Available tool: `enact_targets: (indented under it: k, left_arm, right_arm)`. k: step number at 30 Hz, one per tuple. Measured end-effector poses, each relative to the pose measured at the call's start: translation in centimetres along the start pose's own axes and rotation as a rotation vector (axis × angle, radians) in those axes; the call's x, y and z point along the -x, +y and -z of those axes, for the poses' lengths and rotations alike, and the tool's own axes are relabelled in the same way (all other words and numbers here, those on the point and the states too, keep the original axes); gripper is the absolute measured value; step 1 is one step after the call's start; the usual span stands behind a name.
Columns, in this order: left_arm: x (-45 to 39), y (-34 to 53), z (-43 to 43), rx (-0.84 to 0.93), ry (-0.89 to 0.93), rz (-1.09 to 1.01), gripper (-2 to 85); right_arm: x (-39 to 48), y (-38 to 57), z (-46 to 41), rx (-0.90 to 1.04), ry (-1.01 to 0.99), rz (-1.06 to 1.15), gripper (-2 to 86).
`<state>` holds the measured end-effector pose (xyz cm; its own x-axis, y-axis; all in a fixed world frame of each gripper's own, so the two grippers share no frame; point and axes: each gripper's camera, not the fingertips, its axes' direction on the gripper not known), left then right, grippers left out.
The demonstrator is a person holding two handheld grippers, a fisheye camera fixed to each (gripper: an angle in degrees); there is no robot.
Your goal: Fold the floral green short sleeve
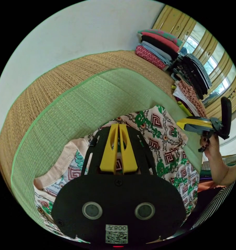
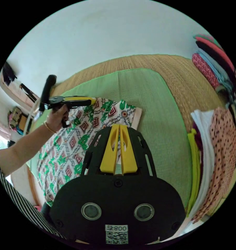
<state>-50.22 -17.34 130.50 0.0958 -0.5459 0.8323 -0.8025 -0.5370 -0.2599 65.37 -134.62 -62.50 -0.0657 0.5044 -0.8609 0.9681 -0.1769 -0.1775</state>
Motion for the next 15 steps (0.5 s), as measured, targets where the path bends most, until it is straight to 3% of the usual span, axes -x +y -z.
enact_targets:
  k: [5, 10, 15]
  left_arm:
    - [3.0, 3.1, 1.3, 0.001, -0.025, 0.041, 0.3]
    - [5.4, 7.5, 4.1, -0.051, -0.028, 0.125, 1.0]
    - [7.3, 18.4, 11.3, -0.243, 0.137, 0.227, 4.3]
  right_arm:
    - [2.0, -5.1, -5.4, 0.121, 0.207, 0.083, -0.4]
    - [1.5, -6.5, -6.5, 0.087, 0.150, 0.049, -0.2]
    - [3.1, -6.7, -5.5, 0.017, 0.128, 0.067, 0.0]
